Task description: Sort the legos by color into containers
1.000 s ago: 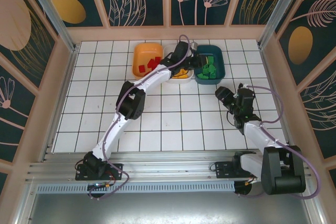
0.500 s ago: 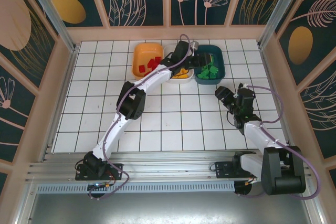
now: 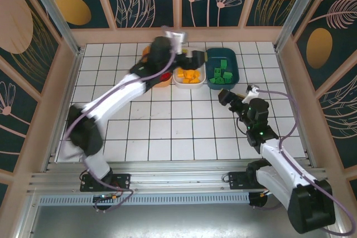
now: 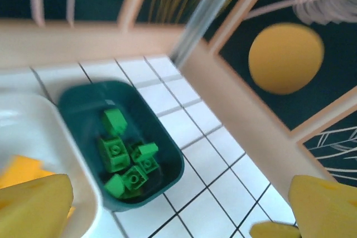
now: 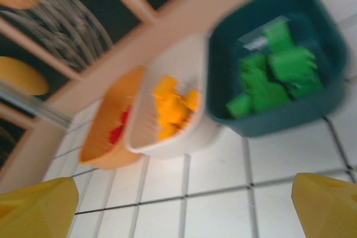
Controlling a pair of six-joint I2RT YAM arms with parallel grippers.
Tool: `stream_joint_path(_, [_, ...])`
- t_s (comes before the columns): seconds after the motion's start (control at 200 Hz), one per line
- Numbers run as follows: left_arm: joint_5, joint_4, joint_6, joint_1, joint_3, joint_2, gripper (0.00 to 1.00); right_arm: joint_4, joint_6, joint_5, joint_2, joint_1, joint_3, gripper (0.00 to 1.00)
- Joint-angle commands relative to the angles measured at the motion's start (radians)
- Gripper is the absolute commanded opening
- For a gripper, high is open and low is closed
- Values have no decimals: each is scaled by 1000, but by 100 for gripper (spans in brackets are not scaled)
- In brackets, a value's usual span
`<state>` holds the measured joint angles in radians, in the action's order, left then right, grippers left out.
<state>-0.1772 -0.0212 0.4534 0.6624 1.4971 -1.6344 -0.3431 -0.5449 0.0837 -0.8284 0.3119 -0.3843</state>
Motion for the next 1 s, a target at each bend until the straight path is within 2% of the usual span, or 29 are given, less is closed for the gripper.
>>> stream_joint_path(0.0, [305,-133,-105,3,-279,297,99,-94,74,-170,60,130,-71,99])
stream_joint_path(0.105, [556,-149,-45,2,-568,533,99,-259,171,-220,14,226,-58,99])
stream_joint_path(0.175, [612,-138,-85,2,-693,644,99,-165,222,-290,-61,230,-121,99])
stream_joint_path(0.23, [716,-55,-77,2,-721,671,99,-62,215,-368,-130,230,-187,99])
stream_joint_path(0.29, [866,64,-47,3,-711,654,99,-61,289,-302,-184,220,-215,99])
stream_joint_path(0.33, [919,80,-86,2,-719,642,99,-64,307,-270,-211,211,-229,99])
stream_joint_path(0.425, [897,-53,-198,2,-787,659,99,-117,333,-220,-228,183,-229,99])
stream_joint_path(0.55, [848,-401,-351,-29,-978,726,99,-214,394,-168,-200,106,-171,99])
stream_joint_path(0.661, [726,-525,-271,-193,-1056,713,99,-344,365,-6,-157,-67,-46,99])
stream_joint_path(0.776, [745,-822,-370,-262,-1161,606,98,-521,396,-47,-124,-150,113,99])
stream_joint_path(0.891, [766,-937,-384,-353,-1192,447,99,-551,441,-94,-115,-216,172,99])
stream_joint_path(0.996, [786,-1136,-388,-406,-1252,362,99,-621,442,-143,-126,-294,225,99])
